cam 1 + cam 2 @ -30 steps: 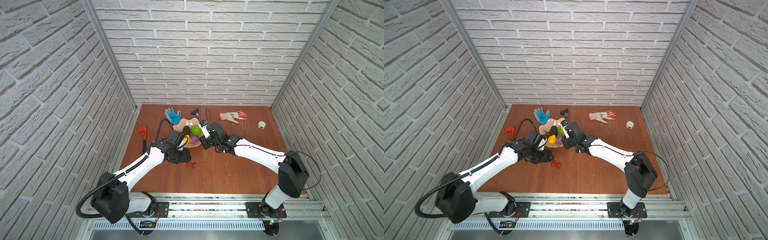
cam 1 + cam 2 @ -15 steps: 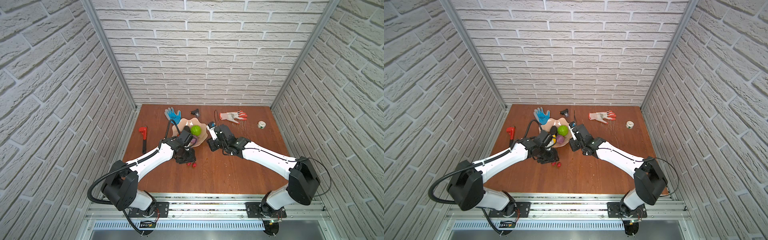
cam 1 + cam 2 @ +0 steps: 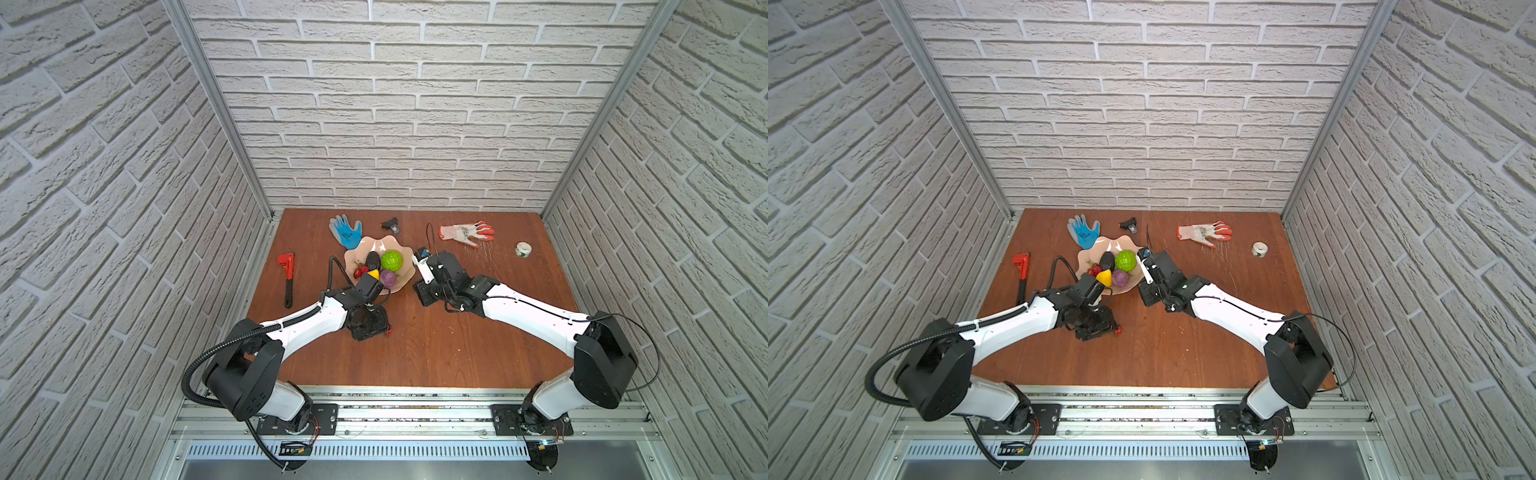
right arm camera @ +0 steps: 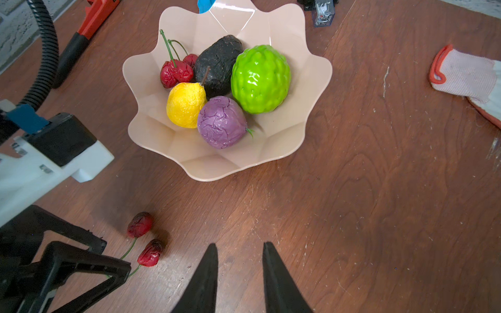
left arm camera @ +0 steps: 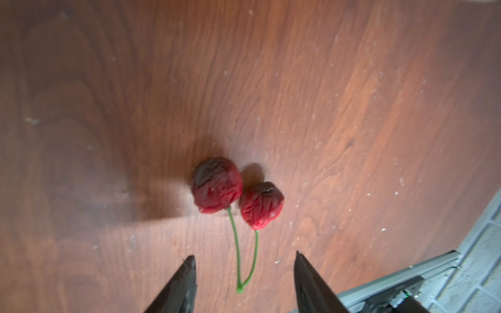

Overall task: Place and organize the fake fruits in the fruit bowl
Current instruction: 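Lower the left gripper onto the cherry pair's stems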

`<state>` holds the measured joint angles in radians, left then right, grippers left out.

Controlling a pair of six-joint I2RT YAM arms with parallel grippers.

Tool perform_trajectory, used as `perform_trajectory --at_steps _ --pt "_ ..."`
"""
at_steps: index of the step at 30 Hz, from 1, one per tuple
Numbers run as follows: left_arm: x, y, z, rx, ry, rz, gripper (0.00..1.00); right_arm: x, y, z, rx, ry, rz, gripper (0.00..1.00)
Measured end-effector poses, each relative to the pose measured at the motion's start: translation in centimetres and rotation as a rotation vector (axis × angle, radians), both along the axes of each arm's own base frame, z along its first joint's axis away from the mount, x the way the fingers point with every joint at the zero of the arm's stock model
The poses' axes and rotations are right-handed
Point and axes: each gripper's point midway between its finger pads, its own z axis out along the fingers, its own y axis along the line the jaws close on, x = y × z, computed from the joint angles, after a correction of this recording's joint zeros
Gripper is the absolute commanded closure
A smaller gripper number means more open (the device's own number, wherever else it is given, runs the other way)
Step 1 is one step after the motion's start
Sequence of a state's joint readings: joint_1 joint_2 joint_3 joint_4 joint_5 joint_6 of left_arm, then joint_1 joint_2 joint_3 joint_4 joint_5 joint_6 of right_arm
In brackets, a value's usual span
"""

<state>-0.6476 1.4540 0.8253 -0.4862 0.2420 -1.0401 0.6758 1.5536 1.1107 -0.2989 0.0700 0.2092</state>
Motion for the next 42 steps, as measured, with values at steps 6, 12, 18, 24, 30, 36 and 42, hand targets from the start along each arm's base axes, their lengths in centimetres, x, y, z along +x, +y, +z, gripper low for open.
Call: perform_trajectory --at_steps 6,12,18,24,30,36,42 --pt "0.5 0.1 -0.8 -0.024 0.013 0.046 0.47 -0.2 0.1 -0.9 -0.006 0.027 0.007 0.71" --pt "1.0 -0.3 -0.8 -0.047 0.002 0.057 0.56 -0.4 0.1 -2.0 -0.023 0.06 0.011 0.72" --pt "1.0 -0.5 -1.1 -0.063 0.01 0.063 0.67 -0.5 0.2 -2.2 -0.022 0.07 0.01 0.74" --pt "0.5 -0.5 -1.4 -0.069 0.026 0.056 0.74 -0.6 0.2 -2.7 -0.024 0.083 0.008 0.75" --pt "0.3 -0.5 -1.5 -0.07 0.034 0.056 0.85 -0.6 0.2 -2.8 -0.024 0.088 0.006 0.76" --pt "0.4 -0.5 -1.5 -0.07 0.035 0.057 0.94 -0.6 0.3 -2.8 -0.022 0.089 0.007 0.77" --pt "0.4 -0.3 -1.3 -0.073 0.029 0.06 1.0 -0.6 0.3 -2.8 -0.02 0.091 0.009 0.77"
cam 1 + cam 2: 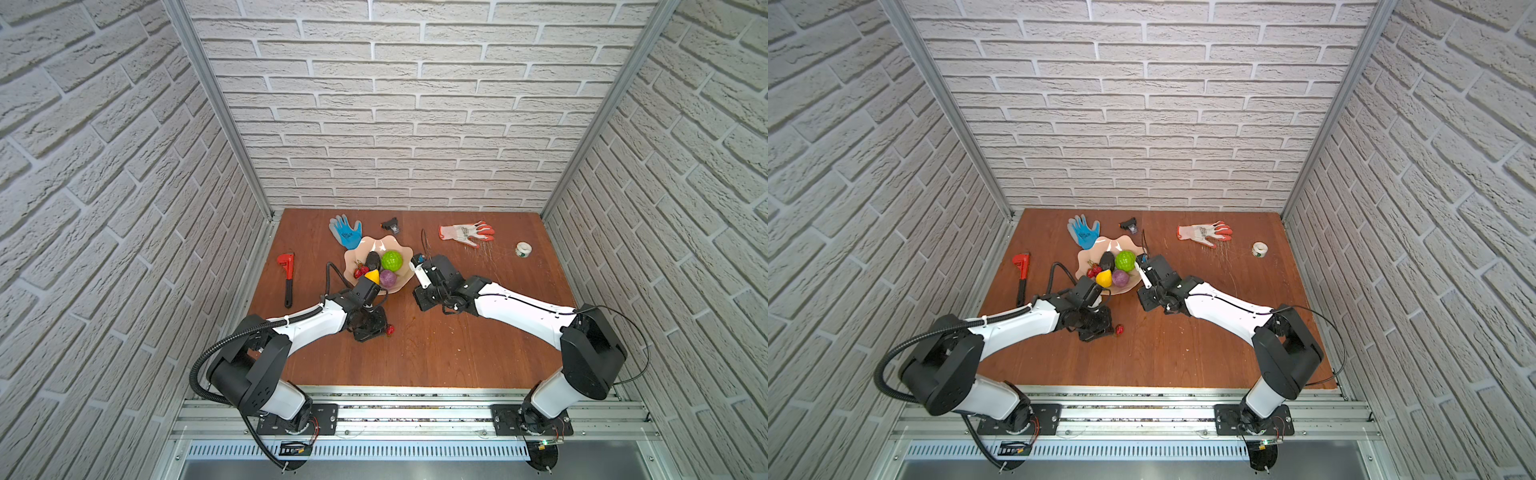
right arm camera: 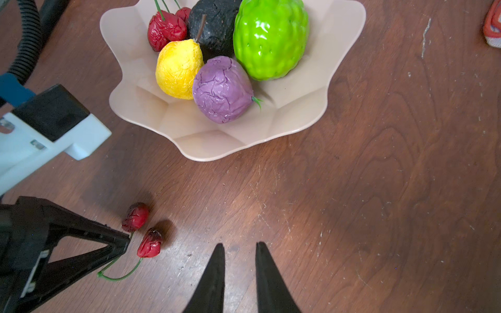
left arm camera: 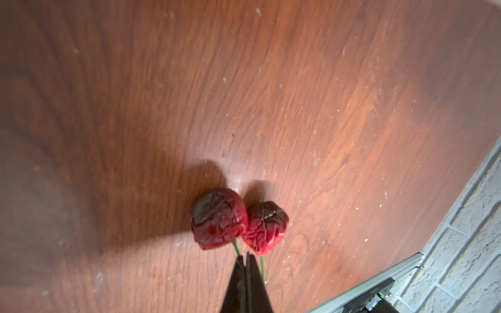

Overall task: Place and organize the fake fruits in the fruit bowl
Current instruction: 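Lower the left gripper onto the cherry pair's stems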

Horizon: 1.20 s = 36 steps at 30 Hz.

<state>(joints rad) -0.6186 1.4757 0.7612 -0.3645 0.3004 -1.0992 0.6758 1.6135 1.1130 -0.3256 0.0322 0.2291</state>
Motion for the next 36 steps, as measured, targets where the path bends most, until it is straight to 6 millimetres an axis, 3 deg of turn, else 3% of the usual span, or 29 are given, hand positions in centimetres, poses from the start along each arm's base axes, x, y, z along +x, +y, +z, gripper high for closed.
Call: perform_trajectory --at_steps 10,21,27,36 --pt "0.1 0.1 1.4 -0.032 -0.033 0.004 1.0 0.1 0.1 0.2 0.006 -0.003 0.001 0.79" --pt "1.4 1.1 5.3 -0.122 -0.127 0.031 1.0 0.1 0.3 0.3 0.013 -0.005 0.002 0.79" --pt "0.4 0.6 5.2 -0.137 -0.091 0.009 0.66 0.1 0.3 0.3 0.015 -0.005 0.002 0.79" --pt "-2.7 -0.5 3.5 -0.123 -0.013 -0.037 0.55 0.1 0.3 0.3 0.017 -0.004 0.004 0.79"
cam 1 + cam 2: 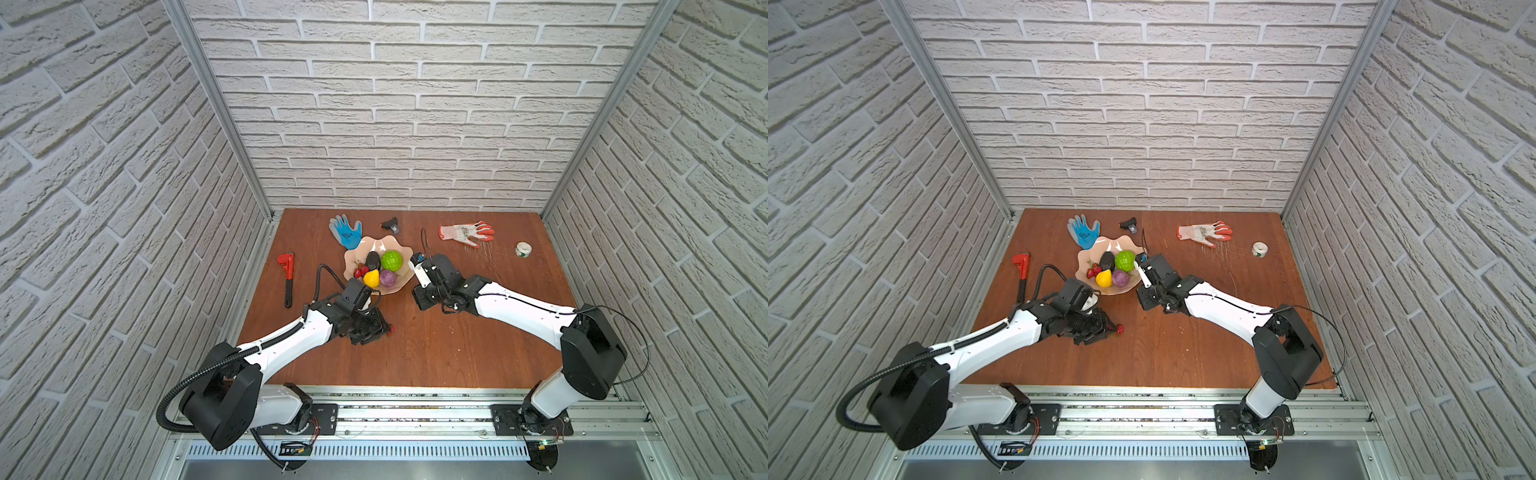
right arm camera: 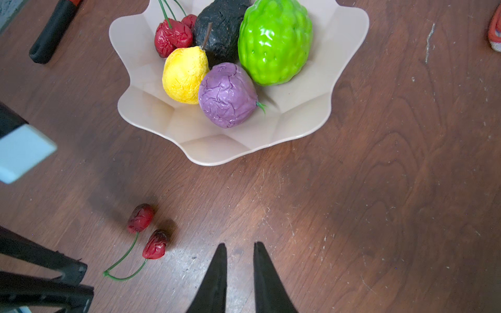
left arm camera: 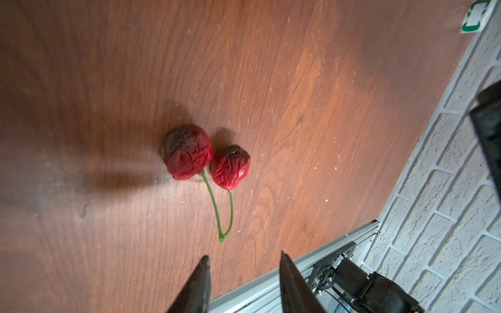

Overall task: Place and organize the fake fruits in the fruit bowl
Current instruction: 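Lower the left gripper onto the cherry pair's stems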

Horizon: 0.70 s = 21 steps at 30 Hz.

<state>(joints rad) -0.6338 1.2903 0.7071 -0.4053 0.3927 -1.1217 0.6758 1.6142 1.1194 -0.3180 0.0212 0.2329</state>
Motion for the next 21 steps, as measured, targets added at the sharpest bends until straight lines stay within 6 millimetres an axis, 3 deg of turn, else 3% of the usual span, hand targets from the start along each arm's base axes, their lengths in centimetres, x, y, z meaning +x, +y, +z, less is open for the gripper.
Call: perform_trajectory --at_steps 8,21 --pt "-0.2 -0.4 -1.4 0.021 0.037 -0.006 0.55 0.1 0.1 0.2 0.005 -0.006 0.0 0.79" --pt "0.5 -1.0 -2.6 0.016 0.05 0.004 0.72 0.2 0.1 0.3 0.006 -0.009 0.0 0.79"
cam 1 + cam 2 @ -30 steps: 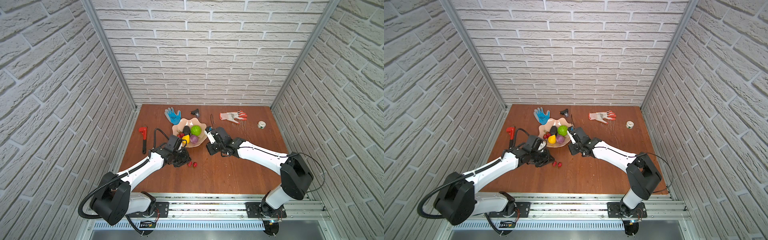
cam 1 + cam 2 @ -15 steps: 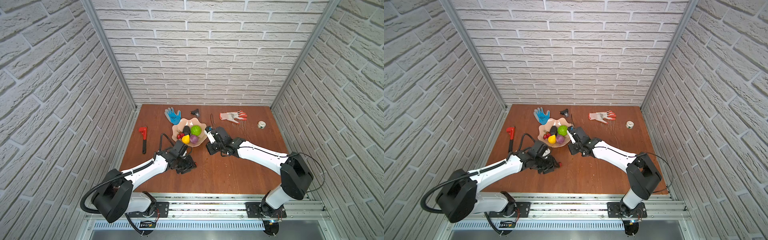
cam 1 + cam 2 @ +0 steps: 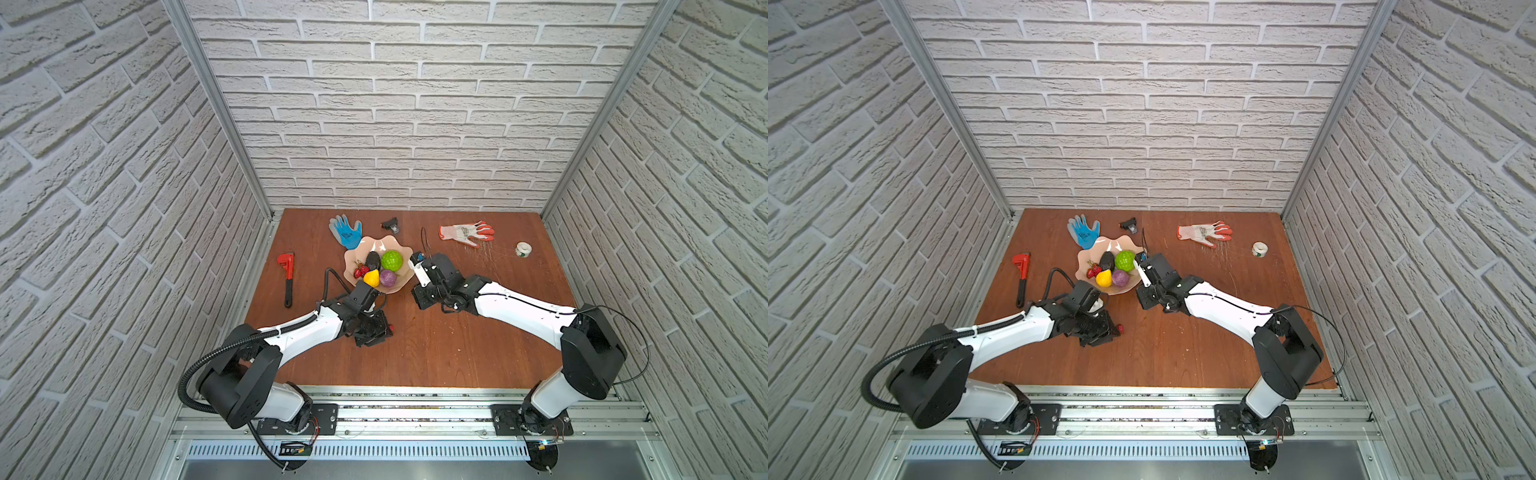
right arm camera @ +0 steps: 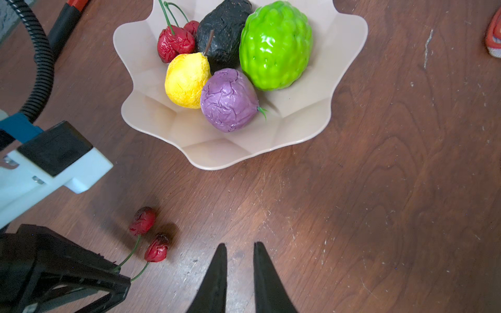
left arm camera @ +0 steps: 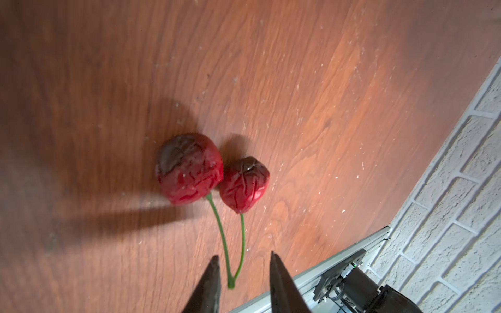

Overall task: Place and organize the fake fruits in the fruit bowl
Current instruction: 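Lower the left gripper onto the cherry pair's stems, then grasp the cherry stems with the left gripper and lift, then carry the cherries over the bowl with the left gripper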

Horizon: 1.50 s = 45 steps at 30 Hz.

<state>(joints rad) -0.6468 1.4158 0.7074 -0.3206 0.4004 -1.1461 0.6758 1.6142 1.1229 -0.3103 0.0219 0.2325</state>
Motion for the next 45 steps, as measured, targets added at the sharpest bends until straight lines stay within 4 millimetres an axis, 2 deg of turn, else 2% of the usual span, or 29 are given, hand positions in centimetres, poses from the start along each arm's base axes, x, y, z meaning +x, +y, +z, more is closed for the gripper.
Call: perform_trajectory --at_steps 19,26,32,35,41,45 --pt "0.1 -0.3 0.1 -0.019 0.007 0.011 1.0 0.0 0.0 -0.1 -0.004 0.0 -0.002 0.8" --pt "0.5 0.1 1.0 -0.039 -0.007 0.026 1.0 0.1 0.0 0.0 -0.004 -0.001 -0.003 0.8" --pt "1.6 1.5 3.6 -0.077 -0.056 0.064 1.0 0.3 0.1 0.5 0.0 -0.009 -0.004 0.8" --pt "2.8 2.5 5.4 -0.079 -0.085 0.076 1.0 0.6 0.3 1.0 0.004 -0.014 -0.004 0.81" --pt "7.3 5.4 10.7 -0.085 -0.196 0.12 1.0 1.5 1.1 1.4 0.003 -0.018 0.0 0.8" --pt "11.3 7.5 13.7 -0.077 -0.282 0.153 1.0 1.7 1.2 1.1 -0.001 -0.012 0.003 0.8"
